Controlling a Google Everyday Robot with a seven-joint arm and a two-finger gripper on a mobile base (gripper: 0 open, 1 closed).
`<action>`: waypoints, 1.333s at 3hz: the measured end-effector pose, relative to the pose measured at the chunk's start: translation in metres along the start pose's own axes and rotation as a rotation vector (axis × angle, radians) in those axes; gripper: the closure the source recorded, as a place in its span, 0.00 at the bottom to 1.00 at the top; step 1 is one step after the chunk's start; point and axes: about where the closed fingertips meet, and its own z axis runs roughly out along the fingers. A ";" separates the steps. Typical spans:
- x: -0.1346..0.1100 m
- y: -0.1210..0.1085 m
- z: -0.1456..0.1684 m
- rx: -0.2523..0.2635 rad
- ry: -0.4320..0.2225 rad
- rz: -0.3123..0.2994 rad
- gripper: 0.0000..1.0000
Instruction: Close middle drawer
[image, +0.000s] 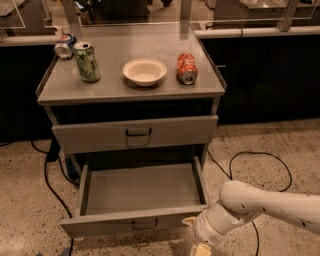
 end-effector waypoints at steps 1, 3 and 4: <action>0.002 -0.001 0.003 -0.011 -0.020 -0.002 0.00; 0.007 -0.007 0.023 -0.057 -0.019 0.004 0.00; 0.008 -0.010 0.038 -0.089 -0.019 0.004 0.00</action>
Offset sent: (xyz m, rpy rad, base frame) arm 0.0024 0.0025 -0.0218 0.0244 0.0456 0.0127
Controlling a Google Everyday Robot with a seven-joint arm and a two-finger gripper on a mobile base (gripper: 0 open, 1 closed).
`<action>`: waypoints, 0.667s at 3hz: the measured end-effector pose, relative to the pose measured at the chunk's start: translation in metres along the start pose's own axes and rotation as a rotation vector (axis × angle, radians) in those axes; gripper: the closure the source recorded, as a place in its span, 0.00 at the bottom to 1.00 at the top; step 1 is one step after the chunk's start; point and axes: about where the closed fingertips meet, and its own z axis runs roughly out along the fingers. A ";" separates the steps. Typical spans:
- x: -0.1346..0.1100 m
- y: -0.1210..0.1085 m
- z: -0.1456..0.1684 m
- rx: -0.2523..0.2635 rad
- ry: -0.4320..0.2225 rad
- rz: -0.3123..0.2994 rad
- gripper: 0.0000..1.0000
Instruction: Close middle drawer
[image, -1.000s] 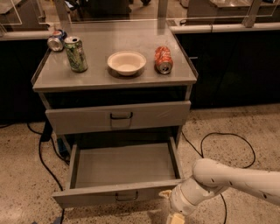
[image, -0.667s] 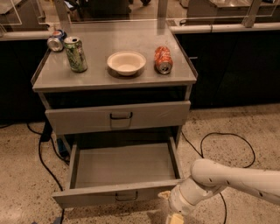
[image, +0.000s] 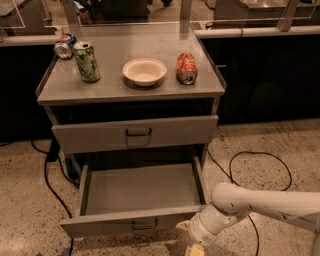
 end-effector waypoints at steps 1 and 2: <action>0.000 -0.003 0.007 -0.014 0.000 0.000 0.00; 0.000 -0.003 0.007 -0.014 -0.001 0.000 0.19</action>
Offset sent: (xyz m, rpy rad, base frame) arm 0.0003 0.0029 -0.0051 0.0027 0.0093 0.0058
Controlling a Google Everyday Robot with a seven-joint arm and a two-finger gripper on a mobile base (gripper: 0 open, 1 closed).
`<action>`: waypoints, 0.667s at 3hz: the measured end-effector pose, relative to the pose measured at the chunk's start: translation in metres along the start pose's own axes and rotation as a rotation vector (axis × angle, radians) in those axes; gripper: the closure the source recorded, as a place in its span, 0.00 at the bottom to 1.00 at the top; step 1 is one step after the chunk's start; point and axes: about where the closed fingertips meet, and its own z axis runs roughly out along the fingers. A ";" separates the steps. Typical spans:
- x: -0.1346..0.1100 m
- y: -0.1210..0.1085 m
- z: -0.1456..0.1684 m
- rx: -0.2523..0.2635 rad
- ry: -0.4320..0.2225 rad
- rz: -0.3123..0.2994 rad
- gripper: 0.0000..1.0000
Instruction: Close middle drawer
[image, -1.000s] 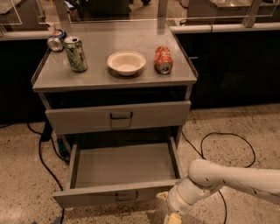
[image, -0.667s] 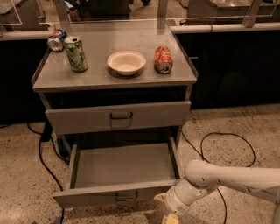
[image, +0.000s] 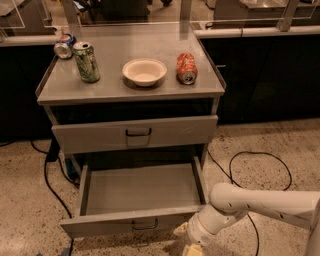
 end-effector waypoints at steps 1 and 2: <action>0.000 0.000 0.000 0.000 0.000 0.000 0.41; 0.000 0.000 0.000 0.000 0.000 0.000 0.66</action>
Offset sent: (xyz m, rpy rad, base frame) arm 0.0000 0.0000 0.0000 0.0000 0.0000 0.0000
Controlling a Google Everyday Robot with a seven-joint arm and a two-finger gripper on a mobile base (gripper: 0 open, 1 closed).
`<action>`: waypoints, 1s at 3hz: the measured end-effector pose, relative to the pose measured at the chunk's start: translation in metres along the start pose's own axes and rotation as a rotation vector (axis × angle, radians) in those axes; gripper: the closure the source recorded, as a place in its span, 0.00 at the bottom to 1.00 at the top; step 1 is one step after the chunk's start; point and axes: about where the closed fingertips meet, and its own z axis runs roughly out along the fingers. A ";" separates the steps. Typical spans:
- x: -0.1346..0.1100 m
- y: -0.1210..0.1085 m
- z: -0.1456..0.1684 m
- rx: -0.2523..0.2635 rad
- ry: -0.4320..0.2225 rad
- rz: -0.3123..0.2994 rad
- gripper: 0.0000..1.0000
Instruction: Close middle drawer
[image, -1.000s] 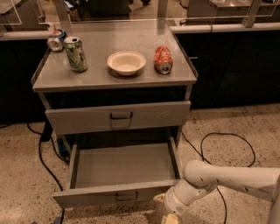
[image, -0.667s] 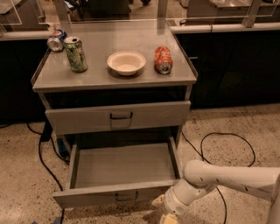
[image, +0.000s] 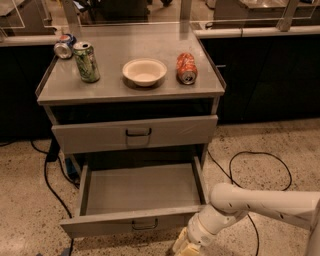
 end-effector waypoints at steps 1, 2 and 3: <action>0.000 0.000 0.000 0.000 0.000 0.000 0.88; 0.000 0.000 0.000 0.000 0.000 0.000 1.00; -0.001 0.001 0.000 0.008 0.009 -0.009 1.00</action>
Offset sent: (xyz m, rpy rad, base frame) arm 0.0000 0.0000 0.0000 0.0000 0.0000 0.0000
